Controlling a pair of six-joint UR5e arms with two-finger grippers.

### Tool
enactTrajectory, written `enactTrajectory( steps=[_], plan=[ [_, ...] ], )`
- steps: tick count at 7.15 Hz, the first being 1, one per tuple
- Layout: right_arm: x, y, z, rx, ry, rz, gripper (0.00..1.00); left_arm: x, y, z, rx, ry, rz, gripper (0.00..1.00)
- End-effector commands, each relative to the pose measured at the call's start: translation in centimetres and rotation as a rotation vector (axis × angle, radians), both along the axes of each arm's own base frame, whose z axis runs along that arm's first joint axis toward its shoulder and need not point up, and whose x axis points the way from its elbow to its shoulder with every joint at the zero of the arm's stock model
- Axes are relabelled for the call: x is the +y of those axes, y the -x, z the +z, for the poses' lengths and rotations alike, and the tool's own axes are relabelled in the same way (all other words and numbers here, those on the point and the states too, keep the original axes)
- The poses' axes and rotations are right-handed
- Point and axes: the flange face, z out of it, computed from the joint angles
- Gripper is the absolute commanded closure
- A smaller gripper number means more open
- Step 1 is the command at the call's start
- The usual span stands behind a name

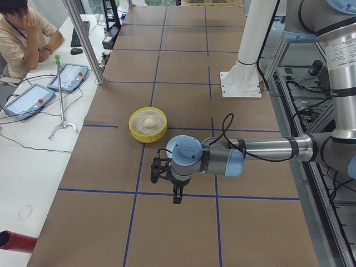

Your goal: Place bun in steamer

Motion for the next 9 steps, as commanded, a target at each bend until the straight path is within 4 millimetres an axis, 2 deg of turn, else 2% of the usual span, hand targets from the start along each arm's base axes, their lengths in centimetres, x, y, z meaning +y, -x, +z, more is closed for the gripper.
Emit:
enactTrajectory(
  steps=[1, 4, 5, 9],
  plan=[
    [0.0, 0.0, 0.0, 0.0, 0.0, 0.0, 0.0, 0.12, -0.09, -1.36, 0.014, -0.025, 0.001, 0.0],
    [0.0, 0.0, 0.0, 0.0, 0.0, 0.0, 0.0, -0.19, -0.26, -1.1, 0.024, -0.011, 0.007, 0.0],
    [0.0, 0.0, 0.0, 0.0, 0.0, 0.0, 0.0, 0.02, -0.23, -1.58, 0.026, -0.02, 0.007, 0.0],
    [0.0, 0.0, 0.0, 0.0, 0.0, 0.0, 0.0, 0.31, -0.3, -0.78, 0.027, -0.002, 0.008, 0.0]
  ],
)
